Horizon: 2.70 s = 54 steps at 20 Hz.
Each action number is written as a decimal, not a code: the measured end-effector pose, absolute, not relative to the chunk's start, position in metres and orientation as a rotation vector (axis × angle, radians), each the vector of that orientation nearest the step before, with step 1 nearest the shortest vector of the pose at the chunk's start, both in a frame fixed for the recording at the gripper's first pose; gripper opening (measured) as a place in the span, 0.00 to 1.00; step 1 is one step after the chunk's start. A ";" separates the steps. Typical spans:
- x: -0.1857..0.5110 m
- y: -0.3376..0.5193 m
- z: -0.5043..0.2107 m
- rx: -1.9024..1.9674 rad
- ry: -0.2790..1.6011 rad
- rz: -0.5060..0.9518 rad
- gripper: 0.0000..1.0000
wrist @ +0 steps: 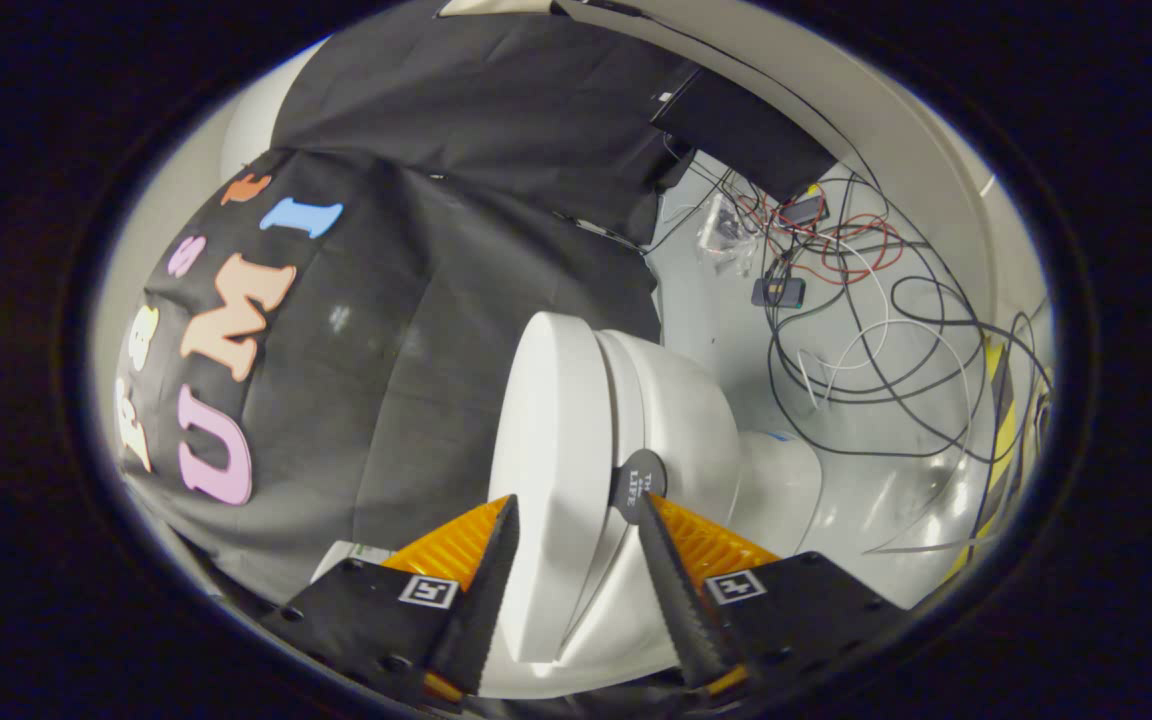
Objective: Open the toilet lid.
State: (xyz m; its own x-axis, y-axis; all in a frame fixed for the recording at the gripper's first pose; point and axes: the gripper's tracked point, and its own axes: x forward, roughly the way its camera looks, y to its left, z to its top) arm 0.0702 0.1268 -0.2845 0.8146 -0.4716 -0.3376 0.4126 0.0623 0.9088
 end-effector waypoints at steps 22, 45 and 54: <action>0.071 0.114 -0.311 1.360 0.099 -0.727 0.02; 0.150 0.204 -0.069 0.574 -0.086 -0.322 0.08; 0.183 0.269 -0.033 0.316 -0.051 -0.115 0.08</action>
